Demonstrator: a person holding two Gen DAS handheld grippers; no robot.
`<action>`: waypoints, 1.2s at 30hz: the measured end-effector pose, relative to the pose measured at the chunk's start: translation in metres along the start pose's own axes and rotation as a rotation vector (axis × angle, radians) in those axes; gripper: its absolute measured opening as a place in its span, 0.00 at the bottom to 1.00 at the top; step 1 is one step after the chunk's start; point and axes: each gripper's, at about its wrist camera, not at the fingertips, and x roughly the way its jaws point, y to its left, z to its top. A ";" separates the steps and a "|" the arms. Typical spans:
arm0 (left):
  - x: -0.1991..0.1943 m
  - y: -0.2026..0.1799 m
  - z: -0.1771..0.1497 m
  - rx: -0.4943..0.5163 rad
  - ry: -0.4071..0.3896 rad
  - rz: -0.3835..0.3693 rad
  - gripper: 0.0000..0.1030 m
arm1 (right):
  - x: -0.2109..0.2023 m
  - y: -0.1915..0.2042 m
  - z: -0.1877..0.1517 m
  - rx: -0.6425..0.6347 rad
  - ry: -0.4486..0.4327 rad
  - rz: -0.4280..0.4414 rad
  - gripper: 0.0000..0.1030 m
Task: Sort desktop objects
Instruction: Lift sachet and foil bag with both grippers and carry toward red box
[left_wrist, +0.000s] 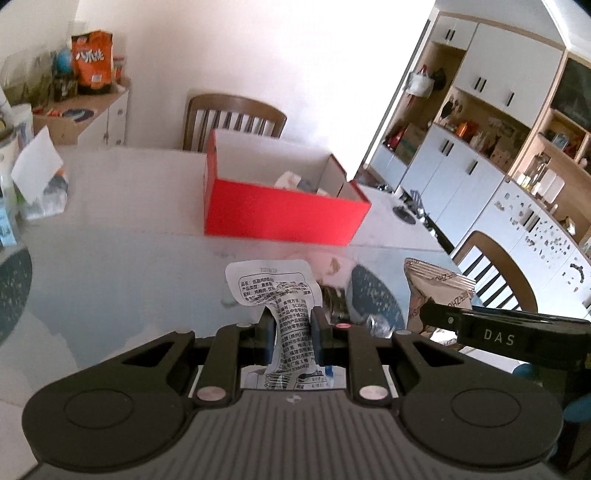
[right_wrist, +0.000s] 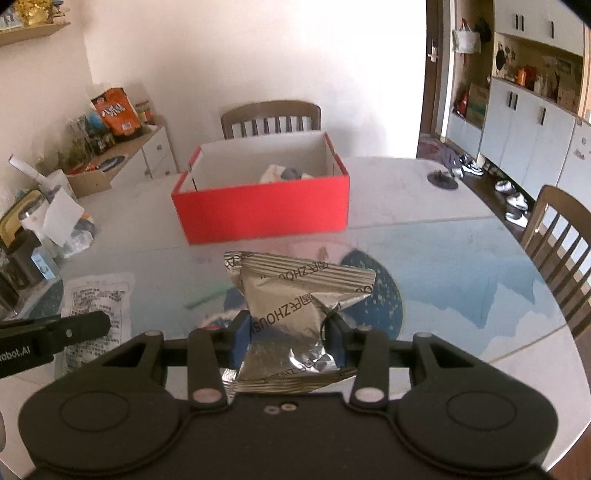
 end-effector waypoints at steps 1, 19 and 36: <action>-0.002 0.000 0.003 0.000 -0.006 -0.002 0.18 | -0.002 0.001 0.003 -0.002 -0.003 0.003 0.42; 0.027 -0.006 0.054 -0.020 -0.047 0.034 0.18 | 0.018 -0.003 0.064 -0.074 -0.006 0.092 0.42; 0.089 -0.006 0.107 -0.053 -0.057 0.095 0.18 | 0.069 -0.032 0.140 -0.123 -0.039 0.177 0.42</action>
